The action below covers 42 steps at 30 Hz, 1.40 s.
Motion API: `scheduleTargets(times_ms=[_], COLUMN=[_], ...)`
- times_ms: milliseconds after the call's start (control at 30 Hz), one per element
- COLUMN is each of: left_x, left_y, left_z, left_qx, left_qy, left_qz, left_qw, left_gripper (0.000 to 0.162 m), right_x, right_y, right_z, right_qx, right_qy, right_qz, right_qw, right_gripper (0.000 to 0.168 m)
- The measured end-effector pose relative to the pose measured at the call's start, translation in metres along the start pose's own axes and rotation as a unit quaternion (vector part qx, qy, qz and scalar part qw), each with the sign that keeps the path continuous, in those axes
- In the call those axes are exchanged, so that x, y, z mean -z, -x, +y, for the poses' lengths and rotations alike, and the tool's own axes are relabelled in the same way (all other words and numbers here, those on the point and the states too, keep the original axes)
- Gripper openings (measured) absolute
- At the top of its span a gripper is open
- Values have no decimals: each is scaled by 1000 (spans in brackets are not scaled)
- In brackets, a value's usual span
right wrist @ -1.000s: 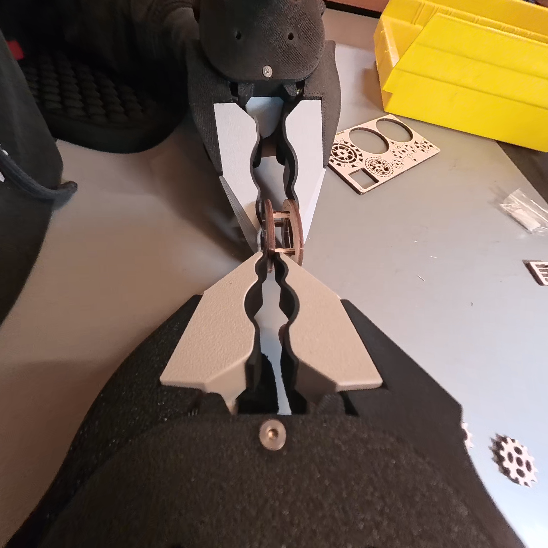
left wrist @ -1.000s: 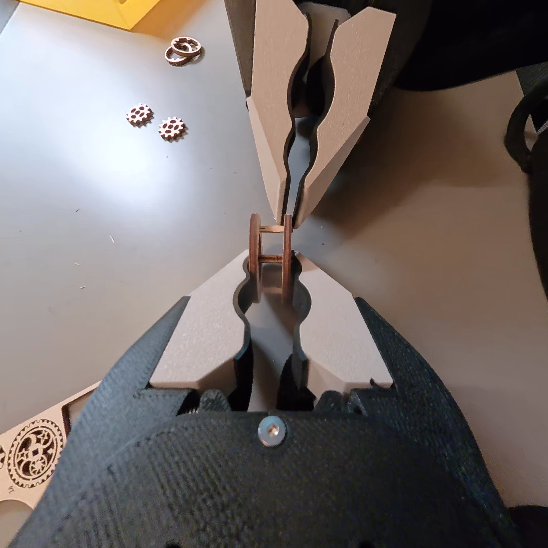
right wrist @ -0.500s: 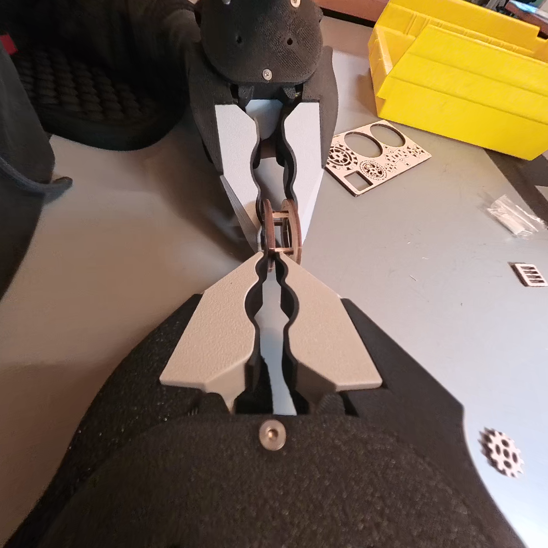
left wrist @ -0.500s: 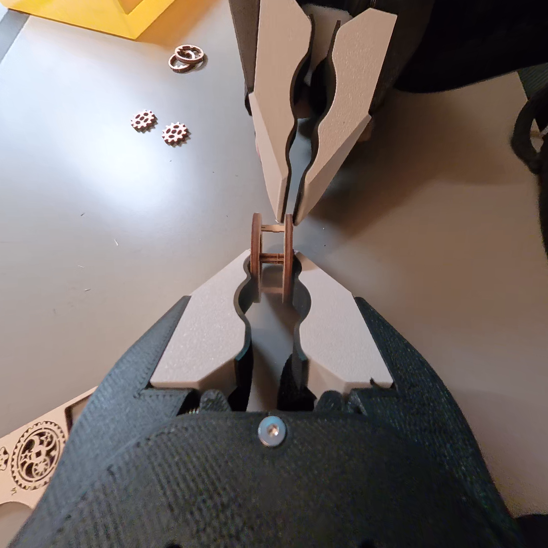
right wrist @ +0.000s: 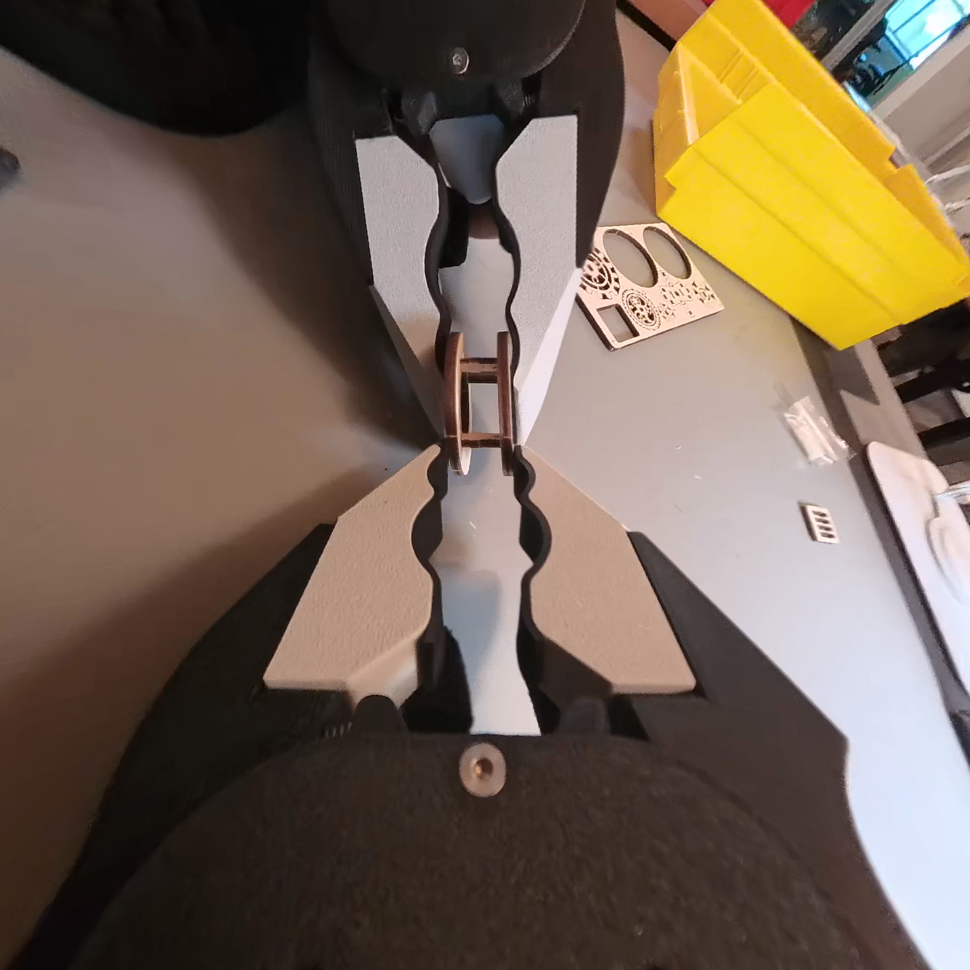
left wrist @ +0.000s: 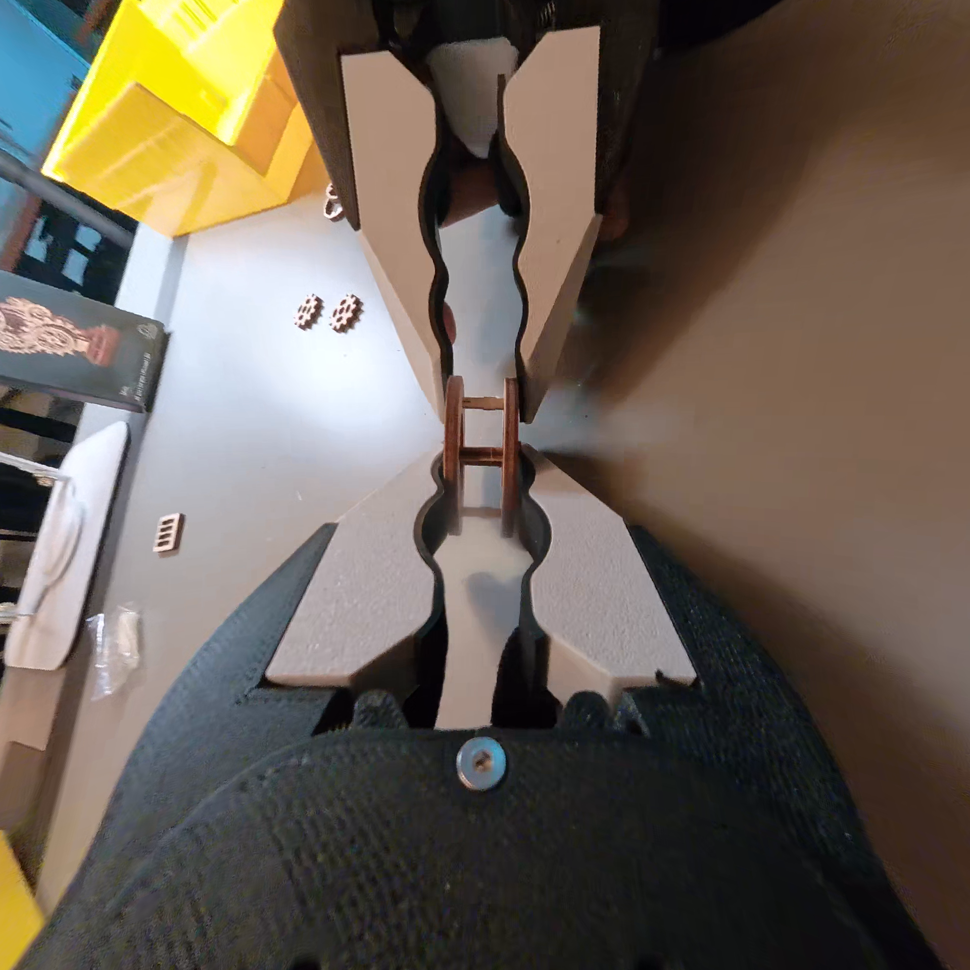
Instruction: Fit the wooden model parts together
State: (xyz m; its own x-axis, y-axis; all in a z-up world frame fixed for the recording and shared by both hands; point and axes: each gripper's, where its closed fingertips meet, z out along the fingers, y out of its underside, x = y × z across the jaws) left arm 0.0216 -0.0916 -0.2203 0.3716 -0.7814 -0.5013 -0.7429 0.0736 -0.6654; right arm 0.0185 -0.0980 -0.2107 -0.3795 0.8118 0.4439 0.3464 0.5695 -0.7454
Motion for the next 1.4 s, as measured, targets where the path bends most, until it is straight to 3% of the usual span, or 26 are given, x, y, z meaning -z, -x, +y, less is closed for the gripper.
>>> scheduleTargets(times_ms=[133, 233, 333, 400, 533, 700, 833, 1133, 1400], left_x=[-1, 1, 2, 4, 2, 7, 16, 13, 9], left_y=[2, 9, 15, 16, 9, -3, -15, -21, -18], left_z=[2, 4, 5, 4, 8, 11, 6, 7, 7], left_qx=[-1, 41, 102, 119, 97, 80, 128, 143, 128], left_qy=[-3, -14, -30, -38, -18, -15, -36, -21, -16], left_qz=[-7, -7, 9, 14, 24, 69, 139, 157, 130], left_qw=[1000, 999, 994, 992, 995, 994, 981, 977, 983], left_gripper=[25, 39, 41, 41, 37, 42, 55, 58, 43], right_x=[1, 4, 2, 1, 9, 21, 26, 6, 1], right_y=[-5, -16, -18, -12, -5, -6, -5, 19, 12], right_z=[3, 11, 19, 20, 11, 0, -4, -5, -3], right_qx=[63, 130, 175, 158, 112, -20, -96, -136, -117], right_qy=[15, 52, 86, 86, 59, -4, -26, 4, 27], right_qz=[31, 77, 93, 74, 37, -12, -55, -108, -70], right_qw=[997, 987, 976, 981, 991, 1000, 994, 985, 990], right_gripper=[21, 21, 22, 25, 47, 48, 50, 60, 45])
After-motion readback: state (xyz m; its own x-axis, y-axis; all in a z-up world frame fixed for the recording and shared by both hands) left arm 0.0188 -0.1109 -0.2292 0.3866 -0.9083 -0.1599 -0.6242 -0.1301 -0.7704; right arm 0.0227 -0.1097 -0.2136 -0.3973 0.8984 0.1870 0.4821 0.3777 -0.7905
